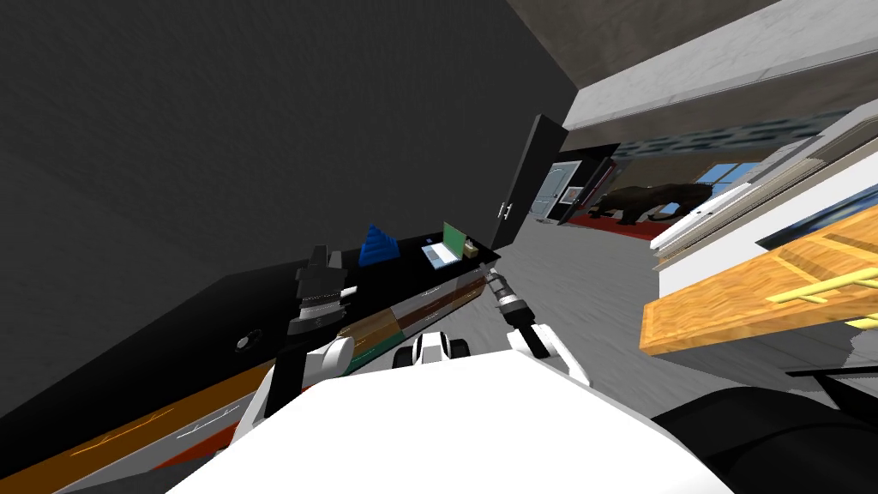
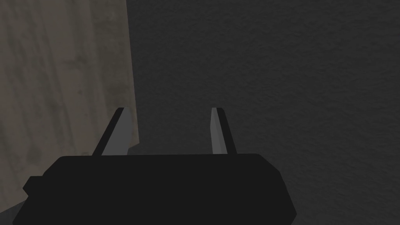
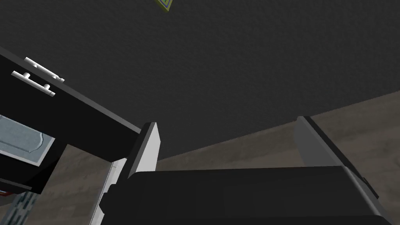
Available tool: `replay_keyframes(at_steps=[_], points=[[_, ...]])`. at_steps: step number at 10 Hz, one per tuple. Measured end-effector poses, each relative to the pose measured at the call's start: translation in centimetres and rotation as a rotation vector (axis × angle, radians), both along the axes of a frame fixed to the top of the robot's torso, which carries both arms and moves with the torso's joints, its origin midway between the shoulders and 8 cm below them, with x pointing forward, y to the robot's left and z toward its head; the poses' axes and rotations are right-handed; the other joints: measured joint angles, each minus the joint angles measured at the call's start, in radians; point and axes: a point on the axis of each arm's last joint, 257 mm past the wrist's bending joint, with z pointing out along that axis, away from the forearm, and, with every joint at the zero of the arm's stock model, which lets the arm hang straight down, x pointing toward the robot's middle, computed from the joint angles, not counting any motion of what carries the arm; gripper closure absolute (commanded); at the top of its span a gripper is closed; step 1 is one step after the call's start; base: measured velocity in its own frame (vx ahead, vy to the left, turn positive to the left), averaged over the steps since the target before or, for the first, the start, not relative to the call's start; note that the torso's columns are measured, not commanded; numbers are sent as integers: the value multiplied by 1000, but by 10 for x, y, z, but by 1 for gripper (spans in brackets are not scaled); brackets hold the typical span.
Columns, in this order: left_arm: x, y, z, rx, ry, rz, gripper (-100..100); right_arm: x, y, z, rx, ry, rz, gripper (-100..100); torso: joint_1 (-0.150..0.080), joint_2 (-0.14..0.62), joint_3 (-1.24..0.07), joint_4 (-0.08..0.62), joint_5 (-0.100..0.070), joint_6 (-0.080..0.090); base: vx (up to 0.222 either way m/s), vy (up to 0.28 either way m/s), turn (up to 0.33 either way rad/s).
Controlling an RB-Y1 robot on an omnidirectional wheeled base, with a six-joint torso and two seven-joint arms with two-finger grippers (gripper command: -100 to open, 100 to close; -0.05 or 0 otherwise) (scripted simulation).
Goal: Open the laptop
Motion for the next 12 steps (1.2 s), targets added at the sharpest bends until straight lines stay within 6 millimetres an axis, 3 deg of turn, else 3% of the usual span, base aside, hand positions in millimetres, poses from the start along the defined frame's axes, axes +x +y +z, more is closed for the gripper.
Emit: replay_keyframes(at_steps=[8,12], points=[[0,0,0,0,0,0,0,7,-51,-54,-461,143,-112,-100,-1,-1,-1,0,0,0,-1,-2,52],[0,0,0,0,0,0,0,13,-76,-65,-692,180,-148,-100,-1,-1,-1,0,0,0,35,-21,129]])
